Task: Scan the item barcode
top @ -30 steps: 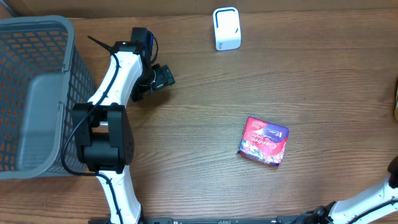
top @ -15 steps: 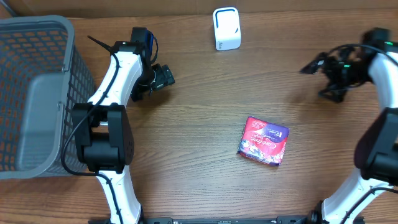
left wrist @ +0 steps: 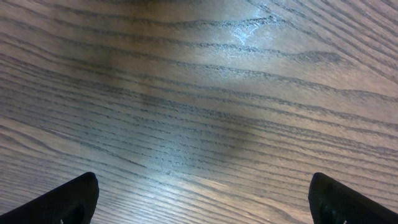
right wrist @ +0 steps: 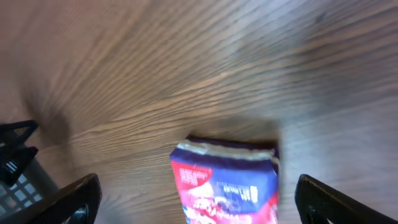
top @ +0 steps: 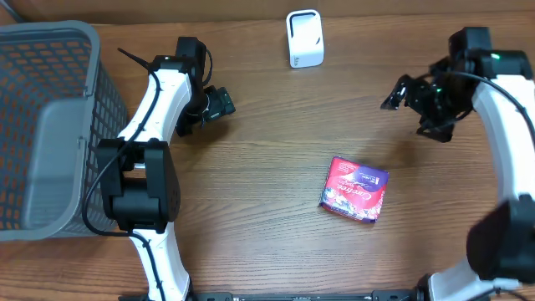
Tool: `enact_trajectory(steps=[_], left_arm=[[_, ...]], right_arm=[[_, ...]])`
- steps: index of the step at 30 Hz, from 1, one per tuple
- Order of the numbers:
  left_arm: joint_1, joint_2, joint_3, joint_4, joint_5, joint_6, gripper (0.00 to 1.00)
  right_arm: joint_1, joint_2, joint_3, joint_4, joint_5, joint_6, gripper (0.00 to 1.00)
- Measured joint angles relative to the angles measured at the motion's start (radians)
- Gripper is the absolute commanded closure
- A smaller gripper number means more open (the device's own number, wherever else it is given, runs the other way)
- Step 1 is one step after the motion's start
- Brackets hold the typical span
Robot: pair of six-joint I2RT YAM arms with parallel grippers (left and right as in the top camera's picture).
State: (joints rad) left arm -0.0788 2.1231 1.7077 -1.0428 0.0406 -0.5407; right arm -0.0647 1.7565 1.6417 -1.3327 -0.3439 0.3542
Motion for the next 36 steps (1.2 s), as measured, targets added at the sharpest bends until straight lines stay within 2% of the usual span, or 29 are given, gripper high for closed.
enact_trajectory(steps=[6, 13, 18, 22, 28, 32, 36], left_arm=[[0.0, 0.0, 0.0, -0.001, 0.0, 0.0, 0.0], [0.0, 0.0, 0.0, -0.001, 0.0, 0.0, 0.0], [0.0, 0.0, 0.0, 0.0, 0.0, 0.0, 0.0], [0.0, 0.0, 0.0, 0.0, 0.0, 0.0, 0.0], [0.0, 0.0, 0.0, 0.024, 0.0, 0.0, 0.0], [0.0, 0.0, 0.0, 0.053, 0.013, -0.002, 0.0], [0.0, 0.0, 0.0, 0.016, 0.167, -0.015, 0.0]], right_arm=[[0.001, -0.206, -0.042, -0.011, 0.098, 0.011, 0.0], [0.0, -0.395, -0.291, 0.116, 0.183, 0.027, 0.0], [-0.021, -0.434, -0.436, 0.202, 0.264, 0.079, 0.0], [-0.104, -0.431, -0.451, 0.221, 0.277, 0.108, 0.0], [-0.329, -0.431, -0.451, 0.233, 0.285, 0.125, 0.0], [-0.425, -0.431, -0.451, 0.223, 0.292, 0.14, 0.0], [-0.451, -0.431, -0.451, 0.231, 0.293, 0.158, 0.0]])
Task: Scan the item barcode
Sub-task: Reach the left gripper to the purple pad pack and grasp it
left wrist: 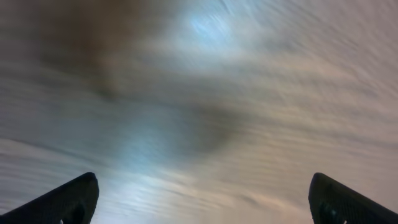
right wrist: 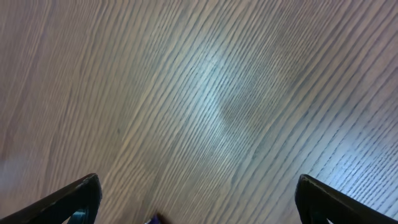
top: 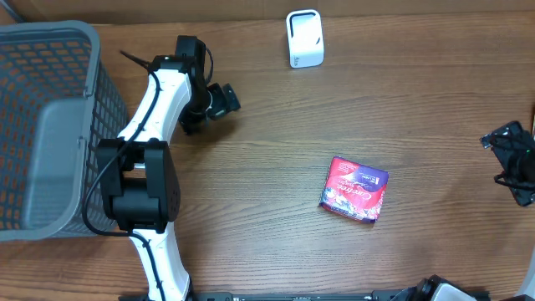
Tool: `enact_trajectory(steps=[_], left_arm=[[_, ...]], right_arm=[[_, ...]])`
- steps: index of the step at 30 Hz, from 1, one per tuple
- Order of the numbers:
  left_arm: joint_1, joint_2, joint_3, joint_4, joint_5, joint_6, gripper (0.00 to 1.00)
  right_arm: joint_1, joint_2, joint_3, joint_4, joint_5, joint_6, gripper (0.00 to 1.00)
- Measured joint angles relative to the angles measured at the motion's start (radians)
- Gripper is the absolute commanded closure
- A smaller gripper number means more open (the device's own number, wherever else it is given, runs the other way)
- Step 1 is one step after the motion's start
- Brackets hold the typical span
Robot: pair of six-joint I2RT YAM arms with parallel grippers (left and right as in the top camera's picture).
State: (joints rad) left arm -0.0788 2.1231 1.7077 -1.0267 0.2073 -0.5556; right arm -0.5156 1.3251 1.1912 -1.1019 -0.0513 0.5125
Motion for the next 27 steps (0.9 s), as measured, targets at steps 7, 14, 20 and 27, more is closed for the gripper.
enact_trajectory(steps=[7, 14, 20, 27], left_arm=[[-0.062, 0.0, 0.0, -0.055, 0.333, 0.097, 0.0], [-0.277, 0.0, 0.0, -0.098, 0.441, 0.275, 0.02], [-0.455, 0.0, 0.0, -0.058, 0.416, 0.307, 0.07], [-0.577, 0.0, 0.0, -0.007, 0.222, 0.171, 0.01]], right_arm=[[0.0, 0.0, 0.0, 0.001, 0.0, 0.011, 0.0], [0.0, 0.0, 0.0, 0.002, 0.0, 0.012, 0.0], [0.0, 0.0, 0.0, 0.002, 0.0, 0.011, 0.0], [0.0, 0.0, 0.0, 0.002, 0.0, 0.011, 0.0]])
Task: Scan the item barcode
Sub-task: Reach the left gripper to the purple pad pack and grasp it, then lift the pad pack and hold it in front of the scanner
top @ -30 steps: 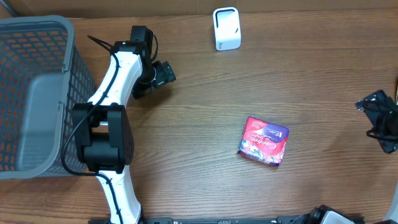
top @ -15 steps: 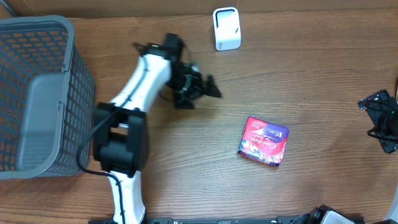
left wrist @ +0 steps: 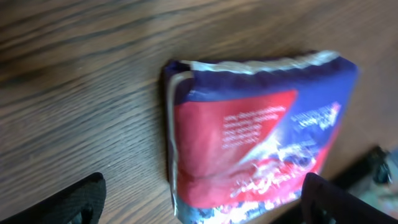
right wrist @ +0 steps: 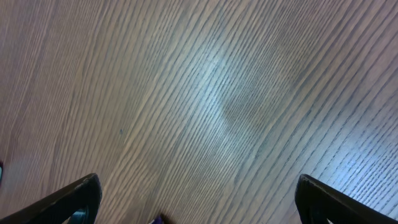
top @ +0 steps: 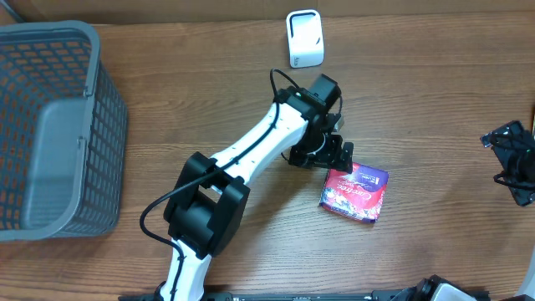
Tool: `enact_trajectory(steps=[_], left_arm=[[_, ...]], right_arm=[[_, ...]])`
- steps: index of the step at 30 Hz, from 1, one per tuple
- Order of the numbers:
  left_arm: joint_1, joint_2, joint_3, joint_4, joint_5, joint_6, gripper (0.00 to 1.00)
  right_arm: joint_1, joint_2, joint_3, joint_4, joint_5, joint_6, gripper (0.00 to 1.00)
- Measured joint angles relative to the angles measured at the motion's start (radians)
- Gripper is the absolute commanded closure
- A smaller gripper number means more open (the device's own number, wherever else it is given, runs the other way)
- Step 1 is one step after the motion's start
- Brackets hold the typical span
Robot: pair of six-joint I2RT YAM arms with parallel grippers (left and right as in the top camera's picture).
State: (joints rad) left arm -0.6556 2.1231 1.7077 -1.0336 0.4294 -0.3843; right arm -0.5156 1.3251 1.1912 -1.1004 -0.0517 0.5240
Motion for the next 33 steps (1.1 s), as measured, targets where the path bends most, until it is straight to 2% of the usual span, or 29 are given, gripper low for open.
enact_trajectory(steps=[6, 10, 19, 21, 25, 27, 28, 30, 33], left_arm=[[-0.045, 0.0, 0.0, 0.034, -0.08, -0.159, 0.04], [-0.08, 0.0, -0.001, 0.059, -0.097, -0.193, 0.14], [-0.129, 0.0, -0.057, 0.09, -0.129, -0.269, 0.23], [-0.127, 0.0, -0.089, 0.111, -0.128, -0.28, 0.31], [-0.128, 0.0, -0.116, 0.142, -0.111, -0.296, 0.58], [-0.129, 0.0, -0.117, 0.145, -0.101, -0.296, 0.63], [-0.129, 0.0, -0.117, 0.145, -0.1, -0.3, 0.71], [-0.128, 0.0, -0.117, 0.147, -0.097, -0.299, 0.96], [-0.126, -0.006, -0.116, 0.149, -0.089, -0.305, 0.96]], right_arm=[[0.0, 0.0, 0.0, 0.0, 0.0, 0.0, 0.0], [0.0, 0.0, 0.0, 0.0, 0.0, 0.0, 0.0], [0.0, 0.0, 0.0, 0.0, 0.0, 0.0, 0.0], [0.0, 0.0, 0.0, 0.0, 0.0, 0.0, 0.0], [0.0, 0.0, 0.0, 0.0, 0.0, 0.0, 0.0], [0.0, 0.0, 0.0, 0.0, 0.0, 0.0, 0.0], [0.0, 0.0, 0.0, 0.0, 0.0, 0.0, 0.0], [0.0, 0.0, 0.0, 0.0, 0.0, 0.0, 0.0], [0.0, 0.0, 0.0, 0.0, 0.0, 0.0, 0.0]])
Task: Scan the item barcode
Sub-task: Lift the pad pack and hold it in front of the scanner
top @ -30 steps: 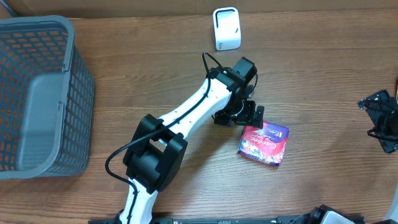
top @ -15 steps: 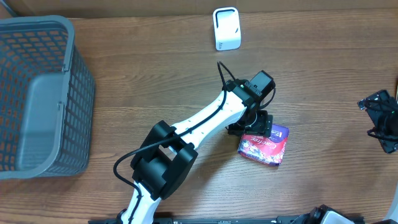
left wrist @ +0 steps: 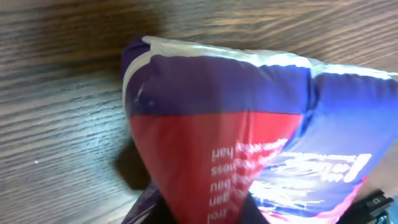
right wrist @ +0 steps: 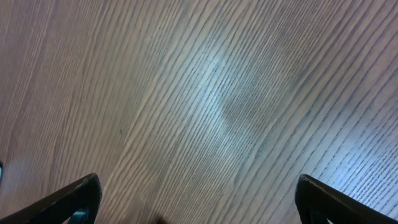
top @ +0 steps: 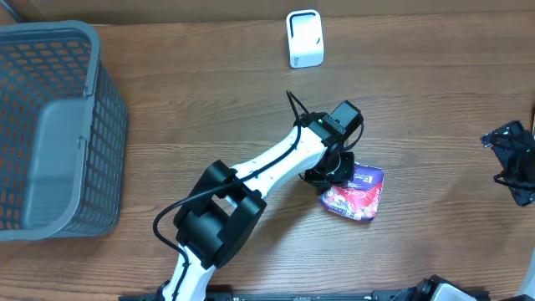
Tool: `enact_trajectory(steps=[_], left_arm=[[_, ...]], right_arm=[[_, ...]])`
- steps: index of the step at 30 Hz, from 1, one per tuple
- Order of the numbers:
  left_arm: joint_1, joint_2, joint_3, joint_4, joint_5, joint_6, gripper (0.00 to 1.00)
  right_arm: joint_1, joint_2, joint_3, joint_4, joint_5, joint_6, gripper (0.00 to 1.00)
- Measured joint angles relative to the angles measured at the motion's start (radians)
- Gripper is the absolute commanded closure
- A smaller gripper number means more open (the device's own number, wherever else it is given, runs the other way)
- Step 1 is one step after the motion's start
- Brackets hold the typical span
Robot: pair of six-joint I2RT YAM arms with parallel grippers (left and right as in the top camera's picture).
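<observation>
A red and purple snack packet (top: pixel 361 194) lies on the wooden table right of centre. My left gripper (top: pixel 338 173) is at its left edge and is shut on it. In the left wrist view the packet (left wrist: pixel 217 106) fills the frame, and its red film is bunched up between the jaws of the left gripper (left wrist: pixel 199 214). No barcode shows on the visible face. The white scanner (top: pixel 304 38) stands at the table's back edge. My right gripper (top: pixel 510 163) rests at the far right edge. In its wrist view the right gripper (right wrist: pixel 198 190) is open over bare wood.
A grey mesh basket (top: pixel 50 125) stands at the left end of the table. The left arm stretches diagonally from the front left to the packet.
My left gripper was open just short of the packet's left edge. It now sits on that edge, shut on the packet, whose film is pinched up. The right arm has not moved.
First my left gripper was open at the back left near the basket, and the right one hung over the table's back right. Then the right arm was at the far right edge. Later the left gripper stood open beside the packet, and now it grips it.
</observation>
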State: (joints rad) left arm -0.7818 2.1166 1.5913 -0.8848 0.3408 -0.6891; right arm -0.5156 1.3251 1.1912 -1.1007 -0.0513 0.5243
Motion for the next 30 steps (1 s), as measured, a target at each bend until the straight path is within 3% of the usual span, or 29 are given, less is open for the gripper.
enact_trajectory(steps=[5, 8, 16, 21, 30], left_arm=[[0.016, -0.004, 0.027, -0.069, -0.011, 0.01, 0.96], [0.047, 0.008, 0.126, -0.251, -0.114, 0.016, 0.96], [0.165, 0.013, 0.476, -0.567, -0.635, 0.019, 0.96], [0.203, 0.013, 0.539, -0.579, -0.935, 0.018, 0.96], [0.265, 0.013, 0.414, -0.586, -1.222, 0.018, 0.96]], right_arm=[[0.0, 0.0, 0.0, 0.0, 0.0, 0.0, 0.0], [0.0, 0.0, 0.0, 0.001, 0.0, 0.0, 0.0], [0.0, 0.0, 0.0, 0.0, -0.001, 0.0, 0.0], [0.0, 0.0, 0.0, 0.001, 0.0, -0.001, 0.0], [0.0, 0.0, 0.0, 0.0, 0.0, 0.0, 0.0]])
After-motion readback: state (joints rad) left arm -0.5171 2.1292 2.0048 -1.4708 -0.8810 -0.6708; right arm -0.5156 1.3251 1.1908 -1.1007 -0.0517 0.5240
